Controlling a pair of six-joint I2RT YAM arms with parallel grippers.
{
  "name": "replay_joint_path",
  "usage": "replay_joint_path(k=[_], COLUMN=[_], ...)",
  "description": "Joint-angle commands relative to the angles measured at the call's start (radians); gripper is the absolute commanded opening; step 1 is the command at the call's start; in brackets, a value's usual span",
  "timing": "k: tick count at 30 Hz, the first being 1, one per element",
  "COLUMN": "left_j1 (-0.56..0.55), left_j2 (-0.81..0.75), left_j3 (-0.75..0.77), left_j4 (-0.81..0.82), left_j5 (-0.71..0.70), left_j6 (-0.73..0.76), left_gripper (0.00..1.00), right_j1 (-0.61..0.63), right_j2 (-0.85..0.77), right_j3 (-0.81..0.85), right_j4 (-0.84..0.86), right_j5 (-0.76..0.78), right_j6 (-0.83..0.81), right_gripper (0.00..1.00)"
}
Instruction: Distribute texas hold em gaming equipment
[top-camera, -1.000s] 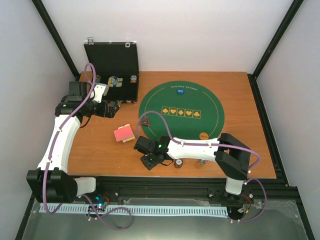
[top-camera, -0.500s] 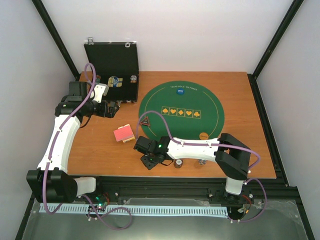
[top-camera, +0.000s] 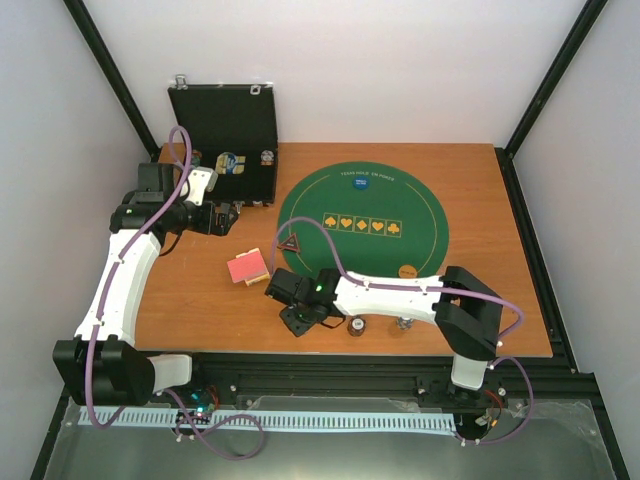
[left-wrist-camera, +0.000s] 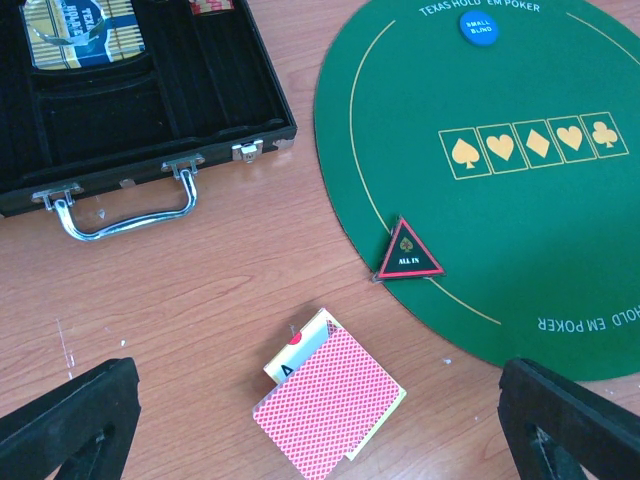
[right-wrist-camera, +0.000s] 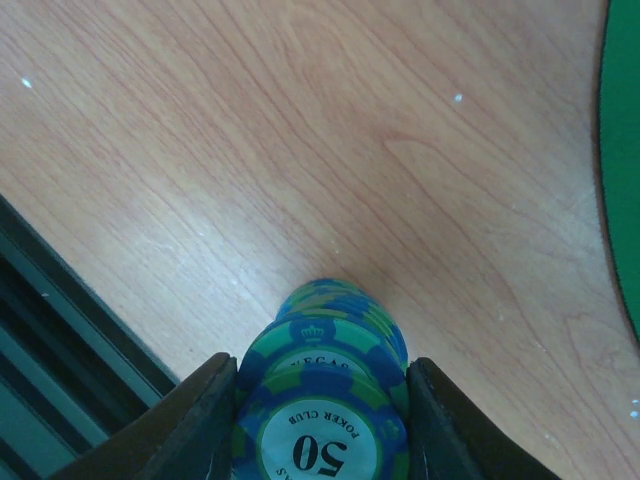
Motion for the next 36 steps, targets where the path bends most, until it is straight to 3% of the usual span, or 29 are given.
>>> replay_joint_path(k=[1, 11, 21, 29, 36], left_j1=[0.006, 0.005, 0.005, 0.005, 0.005], left_j2=[-0.017, -0.012, -0.012, -0.009, -0.017], left_j3=[0.046, 0.054, 0.069, 0.076, 0.07], left_j4=[-0.021, -0.024, -0.038, -0.042, -0.045], left_j5=[0.004, -0.008, -0.016, -0.016, -0.017], left_j6=[-0.014, -0.021, -0.015, -0.007, 0.003], left_gripper=[1.0, 1.0, 1.0, 1.0, 1.0], right_j1=[0.003, -0.158, -0.353, -0.383, -0.389], right_j2=[-0.056, -0.023, 0.222, 0.395, 0.441], right_j3=[0.083, 0.214, 0.368, 0.496, 0.514], right_j4=[-0.06, -0.128, -0.1, -0.106, -0.107], right_j5=[0.023, 0.039, 0.043, 0.031, 0.025], right_j6=[-0.021, -0.124, -0.228, -0.244, -0.238], right_gripper=[0.08, 0.07, 0.07, 0.07, 0.07])
